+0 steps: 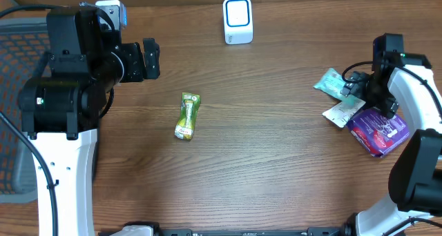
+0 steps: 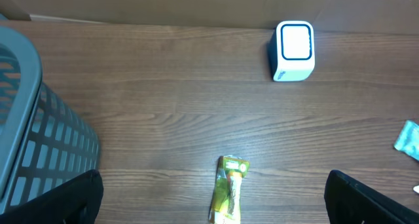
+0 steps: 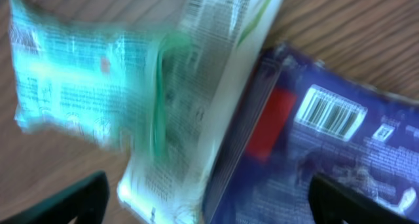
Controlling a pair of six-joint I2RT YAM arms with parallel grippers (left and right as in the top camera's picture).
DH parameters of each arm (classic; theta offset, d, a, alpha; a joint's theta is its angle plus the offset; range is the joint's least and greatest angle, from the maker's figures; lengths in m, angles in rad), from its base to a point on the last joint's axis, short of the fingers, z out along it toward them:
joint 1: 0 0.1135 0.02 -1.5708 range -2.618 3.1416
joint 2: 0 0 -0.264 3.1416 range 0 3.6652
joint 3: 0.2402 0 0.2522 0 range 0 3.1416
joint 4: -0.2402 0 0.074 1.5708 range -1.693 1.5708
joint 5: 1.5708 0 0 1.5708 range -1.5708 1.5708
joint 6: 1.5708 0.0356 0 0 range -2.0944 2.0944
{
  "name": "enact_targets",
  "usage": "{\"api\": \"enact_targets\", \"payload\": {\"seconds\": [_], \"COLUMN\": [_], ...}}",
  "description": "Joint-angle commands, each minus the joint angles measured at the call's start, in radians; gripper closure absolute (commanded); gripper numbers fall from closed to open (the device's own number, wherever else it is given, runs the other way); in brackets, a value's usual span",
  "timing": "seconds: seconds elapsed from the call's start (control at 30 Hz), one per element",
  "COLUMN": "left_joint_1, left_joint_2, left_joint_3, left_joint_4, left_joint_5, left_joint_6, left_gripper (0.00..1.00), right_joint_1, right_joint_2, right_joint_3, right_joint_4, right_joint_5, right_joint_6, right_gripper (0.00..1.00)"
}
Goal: Scan the item barcode
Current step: 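Move the right gripper to the green juice pouch and grasp it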
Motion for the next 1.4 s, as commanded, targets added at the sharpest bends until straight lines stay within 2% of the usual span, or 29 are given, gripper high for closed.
{"api": "enact_targets", "payload": {"seconds": [0.0, 0.03, 0.1, 0.17, 0.2, 0.3, 0.43, 0.63, 0.9, 1.0, 1.27, 1.37], "left_joint_1": [0.004, 0.004, 0.004, 0.004, 0.004, 0.004, 0.004, 0.004, 0.004, 0.004, 0.004, 0.004], "left_joint_2": [0.008, 0.008, 0.008, 0.008, 0.008, 0.008, 0.008, 0.008, 0.008, 0.008, 0.008, 0.008], "left_joint_3": [0.008, 0.008, 0.008, 0.008, 0.008, 0.008, 0.008, 0.008, 0.008, 0.008, 0.008, 0.008], "left_joint_4": [0.000, 0.000, 0.000, 0.000, 0.000, 0.000, 0.000, 0.000, 0.000, 0.000, 0.000, 0.000], "left_joint_5": [-0.006, -0.006, -0.006, -0.006, -0.006, -0.006, -0.006, -0.006, -0.006, -0.006, -0.006, -0.006], "left_joint_6": [0.012, 0.012, 0.012, 0.012, 0.012, 0.012, 0.012, 0.012, 0.012, 0.012, 0.012, 0.012], "left_gripper": [0.00, 0.01, 0.00, 0.00, 0.00, 0.00, 0.00, 0.00, 0.00, 0.00, 0.00, 0.00], "right_joint_1": [0.016, 0.036, 0.088, 0.199, 0.281, 0.451, 0.651, 0.844, 0.977, 1.007, 1.027, 1.027], "right_joint_2": [-0.013, -0.013, -0.013, -0.013, -0.013, -0.001, 0.042, 0.153, 0.282, 0.310, 0.346, 0.346], "right_joint_3": [0.130, 0.146, 0.147, 0.137, 0.120, 0.092, 0.089, 0.089, 0.089, 0.089, 0.089, 0.089], "right_joint_4": [-0.045, -0.048, -0.036, 0.016, 0.076, 0.203, 0.309, 0.477, 0.662, 0.712, 0.628, 0.594], "right_joint_5": [-0.302, -0.439, -0.539, -0.540, -0.540, -0.519, -0.375, -0.312, -0.314, -0.313, -0.280, -0.270], "right_joint_6": [-0.136, -0.184, -0.187, -0.078, 0.004, 0.105, 0.251, 0.449, 0.502, 0.502, 0.502, 0.502], "right_gripper": [0.01, 0.01, 0.00, 0.00, 0.01, 0.01, 0.01, 0.01, 0.12, 0.12, 0.18, 0.29]}}
